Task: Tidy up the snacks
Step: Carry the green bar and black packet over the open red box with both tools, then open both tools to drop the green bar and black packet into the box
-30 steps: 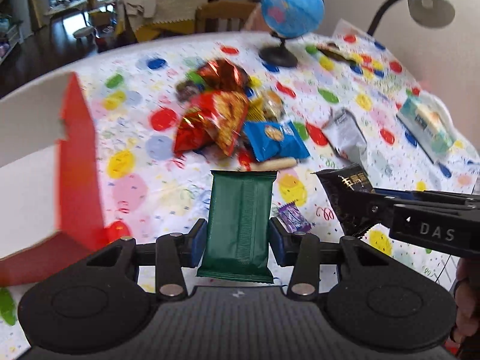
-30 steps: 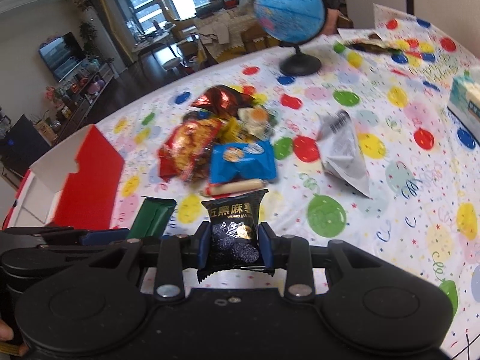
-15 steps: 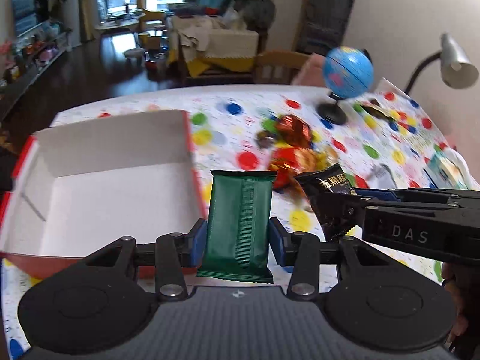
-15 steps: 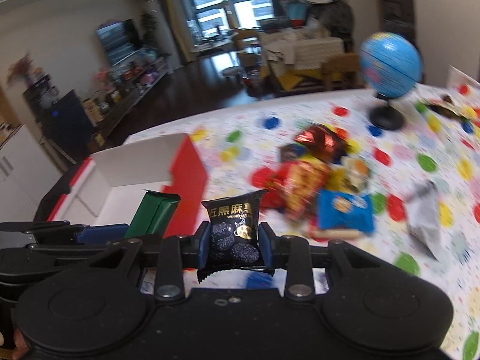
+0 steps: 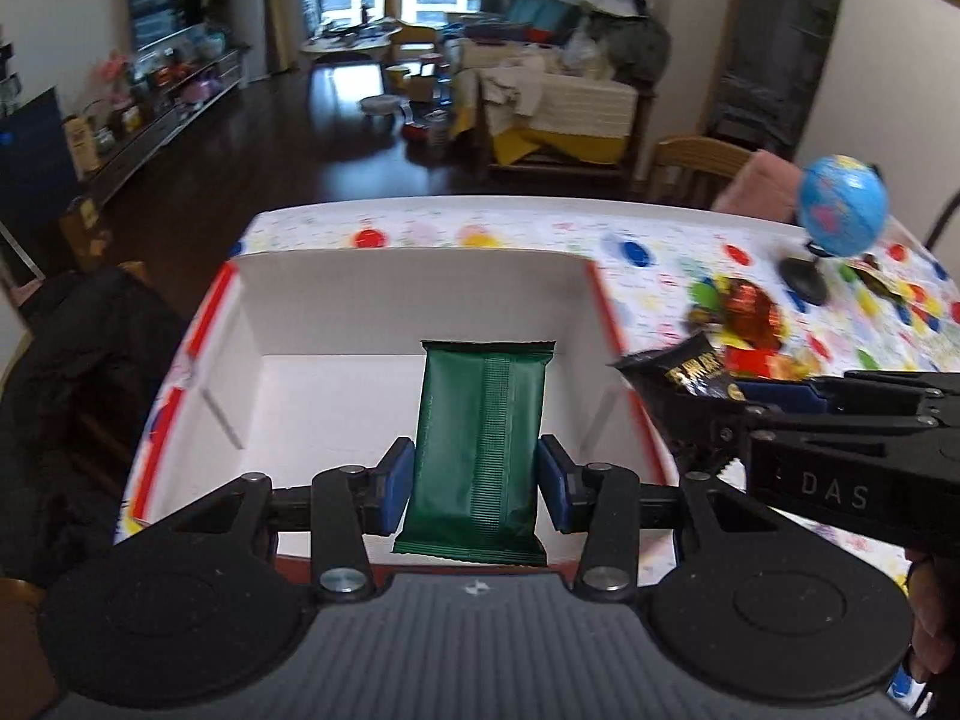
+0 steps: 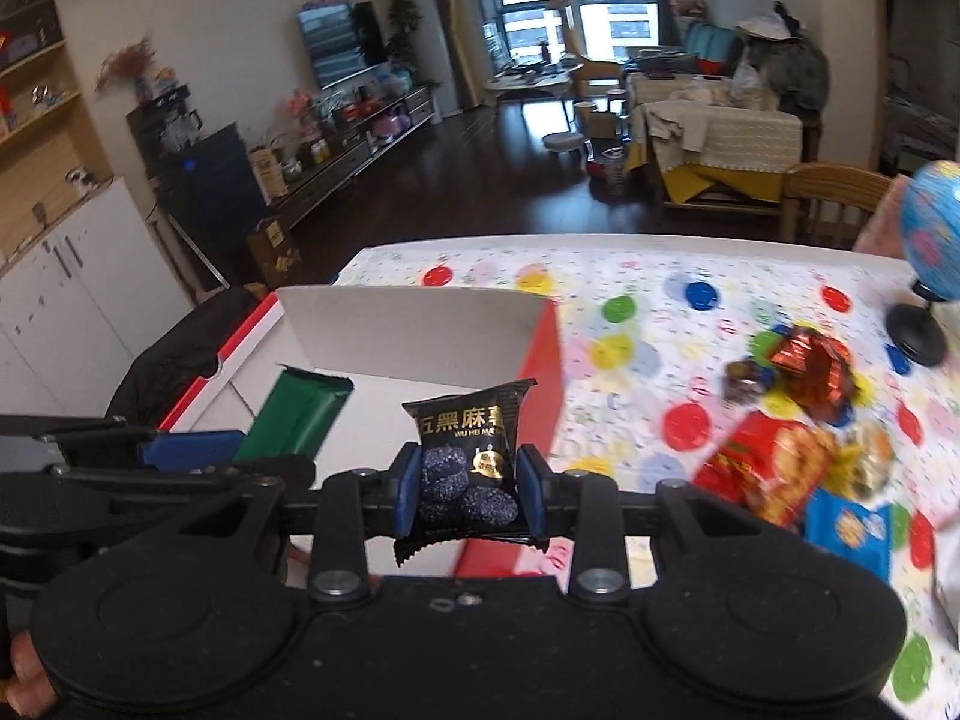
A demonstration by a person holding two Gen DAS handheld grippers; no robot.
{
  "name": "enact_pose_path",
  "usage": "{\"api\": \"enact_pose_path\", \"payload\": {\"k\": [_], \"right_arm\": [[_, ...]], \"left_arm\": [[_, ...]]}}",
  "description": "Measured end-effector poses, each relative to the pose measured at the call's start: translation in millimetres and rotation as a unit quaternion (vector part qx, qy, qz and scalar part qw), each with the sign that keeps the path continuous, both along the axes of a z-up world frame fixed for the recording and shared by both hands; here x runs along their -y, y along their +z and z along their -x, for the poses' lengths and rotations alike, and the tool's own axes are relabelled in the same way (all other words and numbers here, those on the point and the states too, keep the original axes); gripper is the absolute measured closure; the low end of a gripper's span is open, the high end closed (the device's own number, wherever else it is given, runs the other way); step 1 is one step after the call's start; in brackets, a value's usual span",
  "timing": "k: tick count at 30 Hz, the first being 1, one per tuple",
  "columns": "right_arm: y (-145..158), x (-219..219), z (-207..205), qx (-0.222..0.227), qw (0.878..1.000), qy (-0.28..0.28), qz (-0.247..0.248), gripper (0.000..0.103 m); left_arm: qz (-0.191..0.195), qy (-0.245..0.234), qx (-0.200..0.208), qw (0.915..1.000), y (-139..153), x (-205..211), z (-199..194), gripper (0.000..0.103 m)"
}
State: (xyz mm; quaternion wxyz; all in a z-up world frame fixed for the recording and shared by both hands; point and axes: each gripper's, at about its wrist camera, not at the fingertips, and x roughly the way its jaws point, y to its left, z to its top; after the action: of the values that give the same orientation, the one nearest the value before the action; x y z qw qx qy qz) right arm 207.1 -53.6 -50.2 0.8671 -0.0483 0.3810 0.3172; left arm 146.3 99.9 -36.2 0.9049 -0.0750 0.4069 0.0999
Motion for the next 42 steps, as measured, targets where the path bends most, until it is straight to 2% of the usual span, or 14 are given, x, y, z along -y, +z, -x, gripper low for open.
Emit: {"api": "enact_pose_path", "payload": {"k": [10, 23, 28, 33, 36, 42], "right_arm": [[-20, -54, -11, 0.005, 0.998, 0.054, 0.037, 0.071], [-61, -82, -18, -0.016, 0.992, 0.087, 0.093, 0.07], [-64, -82, -16, -0.008, 0.991, 0.091, 0.101, 0.067], [-64, -83, -16, -0.006, 0.991, 0.09, 0.103, 0.067], [-62, -80, -14, -0.004, 0.991, 0.086, 0.103, 0.063], [-54, -67, -9, -0.004, 0.994, 0.069, 0.089, 0.058]], "left_arm": [[-0.023, 0.049, -0.036, 0.9979, -20, -44, -13, 0.06], [-0.034, 0.049, -0.089, 0.9942, -53, -48, -35, 0.06], [-0.03, 0.049, -0.104, 0.9929, -64, -45, -37, 0.06], [-0.024, 0.049, -0.103, 0.9932, -66, -40, -34, 0.06], [-0.021, 0.049, -0.097, 0.9938, -64, -39, -31, 0.059], [-0.006, 0.054, -0.082, 0.9952, -55, -38, -20, 0.048]]}}
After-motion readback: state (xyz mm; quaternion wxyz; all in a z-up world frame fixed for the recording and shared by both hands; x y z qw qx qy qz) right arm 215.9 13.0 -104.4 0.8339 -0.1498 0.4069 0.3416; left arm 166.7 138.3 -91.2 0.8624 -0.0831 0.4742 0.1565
